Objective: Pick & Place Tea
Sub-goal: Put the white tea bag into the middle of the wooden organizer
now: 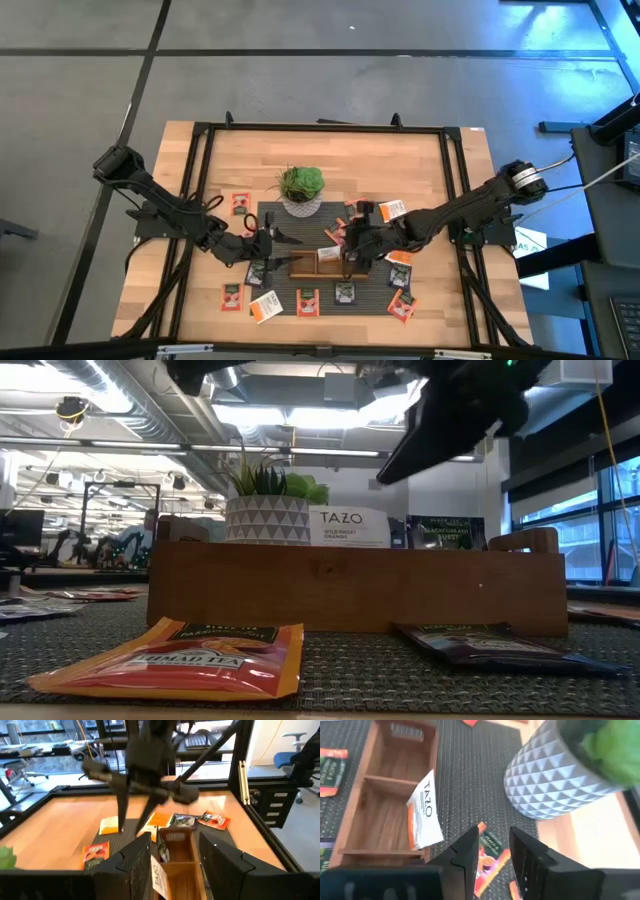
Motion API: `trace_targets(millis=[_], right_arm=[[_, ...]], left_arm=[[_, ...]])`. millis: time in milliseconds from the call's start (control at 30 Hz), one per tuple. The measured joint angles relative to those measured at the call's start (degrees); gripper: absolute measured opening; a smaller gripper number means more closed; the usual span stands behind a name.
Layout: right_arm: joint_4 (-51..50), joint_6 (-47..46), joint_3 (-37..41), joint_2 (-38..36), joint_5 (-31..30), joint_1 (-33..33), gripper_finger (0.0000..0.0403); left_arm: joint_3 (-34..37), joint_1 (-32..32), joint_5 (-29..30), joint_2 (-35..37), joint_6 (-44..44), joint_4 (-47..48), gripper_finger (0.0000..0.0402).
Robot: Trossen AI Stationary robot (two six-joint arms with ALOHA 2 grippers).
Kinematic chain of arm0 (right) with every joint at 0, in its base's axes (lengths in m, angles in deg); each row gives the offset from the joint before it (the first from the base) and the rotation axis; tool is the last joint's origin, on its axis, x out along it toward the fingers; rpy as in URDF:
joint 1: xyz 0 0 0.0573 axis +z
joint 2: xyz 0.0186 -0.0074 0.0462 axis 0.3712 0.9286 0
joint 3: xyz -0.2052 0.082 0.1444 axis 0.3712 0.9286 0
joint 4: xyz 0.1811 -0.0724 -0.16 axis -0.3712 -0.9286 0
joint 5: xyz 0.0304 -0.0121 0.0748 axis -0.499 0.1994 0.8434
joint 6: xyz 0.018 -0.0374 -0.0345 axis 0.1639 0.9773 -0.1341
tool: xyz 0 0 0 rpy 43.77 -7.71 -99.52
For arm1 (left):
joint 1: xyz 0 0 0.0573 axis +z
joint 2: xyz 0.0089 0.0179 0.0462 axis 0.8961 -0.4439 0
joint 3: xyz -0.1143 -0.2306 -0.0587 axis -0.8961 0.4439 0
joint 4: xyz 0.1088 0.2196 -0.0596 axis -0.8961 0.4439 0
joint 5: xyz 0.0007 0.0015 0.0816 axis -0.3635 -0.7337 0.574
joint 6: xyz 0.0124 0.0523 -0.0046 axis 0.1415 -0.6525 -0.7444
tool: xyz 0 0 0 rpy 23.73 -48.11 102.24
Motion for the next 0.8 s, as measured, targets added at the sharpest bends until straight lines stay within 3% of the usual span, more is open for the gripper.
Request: trace_targets(millis=[200, 433, 533, 633, 800], right_arm=[[-11.8, -5.0, 0.4, -8.1, 3.8, -0.9, 0.0110], [-10.6, -8.1, 5.4, -16.6, 3.6, -1.0, 0.0110], [-9.4, -9.1, 7.4, -17.8, 3.4, -1.2, 0.0110], [-8.5, -9.0, 8.9, -17.9, 2.5, -1.7, 0.0110], [-13.6, -11.6, 10.1, -18.3, 2.6, -4.4, 0.0110]], left_arm=[[0.0, 2.7, 0.7, 0.6, 16.6, 14.0, 0.0166], [0.1, 7.2, -12.0, 3.4, 41.9, 39.5, 0.0162], [0.0, 7.4, -13.3, 3.3, 42.7, 45.2, 0.0164], [0.0, 6.6, -13.2, 3.3, 37.9, 49.7, 0.0165], [0.0, 6.1, -12.9, 3.3, 37.7, 51.4, 0.0166]])
